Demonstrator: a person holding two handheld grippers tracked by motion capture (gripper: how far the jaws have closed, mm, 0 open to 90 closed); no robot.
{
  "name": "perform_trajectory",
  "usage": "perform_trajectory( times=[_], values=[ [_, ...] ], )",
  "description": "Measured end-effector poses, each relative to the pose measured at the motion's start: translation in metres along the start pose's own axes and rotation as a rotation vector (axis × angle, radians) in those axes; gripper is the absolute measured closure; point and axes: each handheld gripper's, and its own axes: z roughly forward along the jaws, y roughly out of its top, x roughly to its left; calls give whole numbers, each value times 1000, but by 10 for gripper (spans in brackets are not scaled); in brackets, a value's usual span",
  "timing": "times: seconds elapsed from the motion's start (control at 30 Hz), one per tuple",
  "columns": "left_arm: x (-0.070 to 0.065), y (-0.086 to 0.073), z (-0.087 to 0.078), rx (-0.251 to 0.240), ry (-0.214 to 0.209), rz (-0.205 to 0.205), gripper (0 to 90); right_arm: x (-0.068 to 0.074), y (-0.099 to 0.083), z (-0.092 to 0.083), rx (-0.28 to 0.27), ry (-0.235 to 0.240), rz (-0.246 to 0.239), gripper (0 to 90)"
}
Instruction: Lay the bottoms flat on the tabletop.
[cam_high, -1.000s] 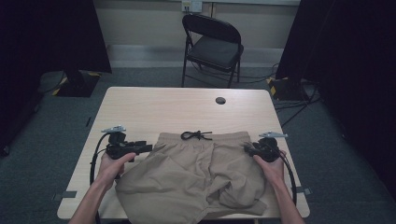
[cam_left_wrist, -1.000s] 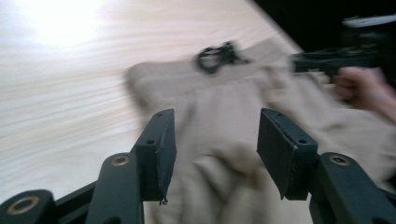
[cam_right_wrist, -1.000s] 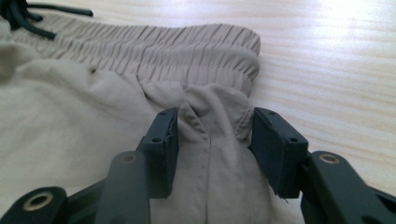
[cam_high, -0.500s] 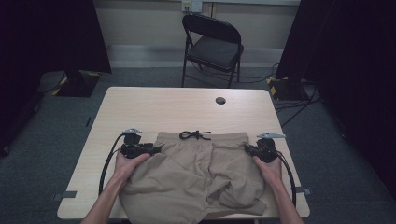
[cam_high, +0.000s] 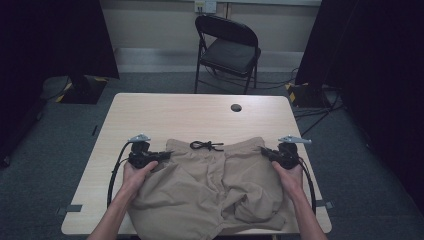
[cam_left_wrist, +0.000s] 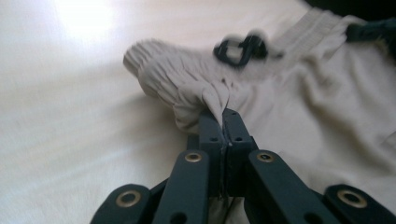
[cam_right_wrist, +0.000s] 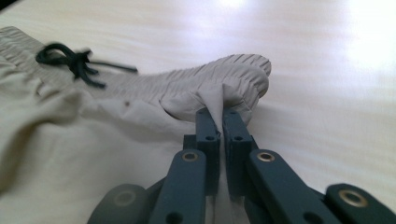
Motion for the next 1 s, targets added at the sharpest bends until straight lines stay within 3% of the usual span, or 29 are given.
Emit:
perform_trajectory(
  times=[0.03,0.13,0.2,0.37,0.7,0.8,0.97,1.0],
  values=[
    [-3,5,-6,-10,2,21,889,6,7,-3,-19,9,-11,883],
    [-5,13,-15,-38,2,31,889,14,16,-8,-44,19,-32,883],
    [-7,17,-23,-68,-13,22,889,16,23,-12,-61,24,-33,883],
    [-12,33,-39,-110,-4,63,888,17,43,-23,-124,38,-35,883],
    [-14,65,-61,-222,-11,66,889,27,86,-38,-224,56,-49,882],
    [-13,73,-66,-237,-2,71,888,29,98,-38,-240,58,-52,882],
    [-4,103,-78,-284,8,69,888,33,123,-36,-265,64,-63,882],
    [-4,103,-78,-284,8,69,888,34,130,-35,-268,63,-63,882]
  ],
)
